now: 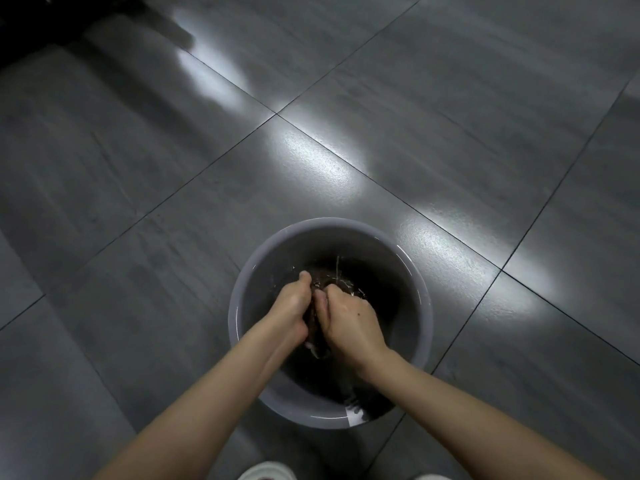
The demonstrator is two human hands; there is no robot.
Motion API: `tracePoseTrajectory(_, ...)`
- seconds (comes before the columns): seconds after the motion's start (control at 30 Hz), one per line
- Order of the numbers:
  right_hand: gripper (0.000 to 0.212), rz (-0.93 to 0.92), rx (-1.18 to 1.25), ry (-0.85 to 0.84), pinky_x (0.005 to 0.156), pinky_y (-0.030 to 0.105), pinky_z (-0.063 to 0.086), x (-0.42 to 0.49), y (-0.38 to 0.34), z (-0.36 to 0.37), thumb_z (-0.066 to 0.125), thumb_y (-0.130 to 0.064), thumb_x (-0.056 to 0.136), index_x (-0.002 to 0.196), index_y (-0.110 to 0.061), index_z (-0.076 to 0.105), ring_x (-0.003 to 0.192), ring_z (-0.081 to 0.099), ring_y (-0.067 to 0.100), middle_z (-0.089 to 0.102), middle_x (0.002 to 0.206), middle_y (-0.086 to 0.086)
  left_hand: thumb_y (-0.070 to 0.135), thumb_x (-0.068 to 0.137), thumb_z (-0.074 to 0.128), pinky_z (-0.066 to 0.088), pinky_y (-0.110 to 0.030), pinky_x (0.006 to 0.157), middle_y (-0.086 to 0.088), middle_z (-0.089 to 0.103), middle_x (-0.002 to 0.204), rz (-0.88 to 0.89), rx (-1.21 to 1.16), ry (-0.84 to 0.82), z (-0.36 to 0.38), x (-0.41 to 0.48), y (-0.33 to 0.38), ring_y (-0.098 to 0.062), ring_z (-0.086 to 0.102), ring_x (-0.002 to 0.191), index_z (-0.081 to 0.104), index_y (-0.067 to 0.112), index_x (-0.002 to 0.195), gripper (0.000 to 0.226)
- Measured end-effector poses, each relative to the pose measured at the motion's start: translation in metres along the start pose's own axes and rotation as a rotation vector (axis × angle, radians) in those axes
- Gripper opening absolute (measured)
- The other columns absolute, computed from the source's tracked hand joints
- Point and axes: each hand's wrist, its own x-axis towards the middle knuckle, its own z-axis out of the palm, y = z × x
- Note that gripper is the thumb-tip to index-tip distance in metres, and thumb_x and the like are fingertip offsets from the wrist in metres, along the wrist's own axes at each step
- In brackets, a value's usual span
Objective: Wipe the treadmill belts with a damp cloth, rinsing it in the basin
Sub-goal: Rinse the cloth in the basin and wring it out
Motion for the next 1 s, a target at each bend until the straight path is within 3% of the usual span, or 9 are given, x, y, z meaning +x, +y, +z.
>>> tracePoseTrajectory(0.07, 0.043, 0.071, -0.060, -0.019, 0.064, 0.036, 0.032, 0.004, 0.004, 0.000, 0.026, -0.039, 0.101, 0.093, -0.007, 0.054, 0.084, 0.061, 0.037, 0.066, 0.091, 0.016, 0.031, 0.103, 0.035, 0.045, -0.030, 0.054, -0.008, 0.062, 0.075, 0.038, 0.004, 0.033, 0.003, -0.005, -0.003, -0.020, 0.058, 0.067, 0.060, 0.006, 0.091, 0.038)
tracePoseTrajectory(0.2, 0.036, 0.182, -0.254, -0.070, 0.066, 0.034, 0.029, 0.011, 0.013, 0.000, 0.026, -0.035, 0.102, 0.108, -0.008, 0.050, 0.096, 0.057, 0.032, 0.061, 0.107, 0.013, 0.031, 0.104, 0.028, 0.044, -0.029, 0.054, -0.012, 0.061, 0.089, 0.095, 0.162, 0.052, -0.004, -0.005, -0.009, -0.020, 0.056, 0.069, 0.054, 0.010, 0.104, 0.034)
tracePoseTrajectory(0.33, 0.046, 0.221, -0.424, -0.136, 0.084, 0.039, 0.036, 0.010, 0.027, 0.005, 0.052, -0.038, 0.092, 0.128, -0.011, 0.042, 0.110, 0.045, 0.033, 0.045, 0.125, 0.016, 0.029, 0.100, 0.035, 0.047, -0.031, 0.067, -0.012, 0.048, 0.129, 0.223, 0.561, 0.054, -0.030, 0.002, -0.006, -0.013, 0.049, 0.079, 0.053, 0.018, 0.118, 0.027)
tracePoseTrajectory(0.47, 0.057, -0.130, -0.612, -0.418, 0.091, 0.043, 0.035, 0.009, 0.033, 0.010, 0.060, -0.036, 0.086, 0.136, -0.024, 0.035, 0.119, 0.037, 0.034, 0.035, 0.135, 0.011, 0.033, 0.101, 0.036, 0.044, -0.034, 0.096, -0.007, 0.036, 0.142, 0.377, 0.758, 0.067, -0.044, 0.006, -0.002, -0.023, 0.050, 0.113, 0.041, 0.028, 0.140, 0.040)
tracePoseTrajectory(0.57, 0.047, 0.033, -0.622, -0.368, 0.084, 0.039, 0.040, 0.016, 0.037, -0.002, 0.053, -0.020, 0.090, 0.134, -0.029, 0.038, 0.114, 0.043, 0.034, 0.039, 0.131, 0.010, 0.028, 0.101, 0.039, 0.028, -0.032, 0.113, -0.008, 0.033, 0.147, 0.523, 0.877, 0.036, -0.050, 0.009, -0.004, -0.022, 0.039, 0.132, 0.045, 0.025, 0.140, 0.040)
tracePoseTrajectory(0.63, 0.044, 0.044, -0.391, -0.294, 0.083, 0.036, 0.043, 0.015, 0.038, -0.006, 0.050, -0.006, 0.087, 0.128, -0.023, 0.047, 0.108, 0.048, 0.031, 0.048, 0.123, 0.007, 0.034, 0.097, 0.047, 0.023, -0.032, 0.115, -0.012, 0.031, 0.150, 0.605, 1.026, -0.014, -0.054, 0.009, -0.005, -0.022, 0.030, 0.138, 0.043, 0.029, 0.140, 0.044)
tracePoseTrajectory(0.73, 0.045, 0.023, 0.258, -0.194, 0.091, 0.021, 0.043, 0.010, 0.027, -0.026, 0.058, 0.005, 0.077, 0.110, -0.025, 0.060, 0.105, 0.056, 0.010, 0.061, 0.109, -0.008, 0.058, 0.077, 0.059, 0.019, -0.029, 0.115, -0.005, 0.027, 0.153, 0.710, 1.243, -0.181, -0.059, 0.003, -0.002, -0.019, 0.021, 0.143, 0.039, 0.042, 0.139, 0.067)
tracePoseTrajectory(0.87, 0.047, 0.068, 0.612, -0.147, 0.087, 0.011, 0.043, 0.008, 0.026, -0.056, 0.067, 0.010, 0.072, 0.099, -0.028, 0.059, 0.100, 0.057, 0.001, 0.061, 0.103, -0.013, 0.021, 0.081, 0.073, 0.044, -0.027, 0.089, 0.007, 0.064, 0.107, 0.712, 0.813, -0.405, -0.061, -0.006, 0.000, -0.007, 0.059, 0.103, 0.060, 0.032, 0.101, 0.026)
tracePoseTrajectory(1.0, 0.046, 0.281, 0.889, -0.214, 0.077, 0.018, 0.047, 0.006, 0.033, -0.055, 0.060, 0.012, 0.076, 0.101, -0.026, 0.064, 0.100, 0.059, 0.013, 0.062, 0.112, 0.001, -0.009, 0.087, 0.055, 0.051, -0.025, 0.064, -0.004, 0.061, 0.083, 0.571, 0.416, -0.386, -0.052, -0.017, -0.002, -0.013, 0.059, 0.077, 0.049, 0.012, 0.090, 0.022)
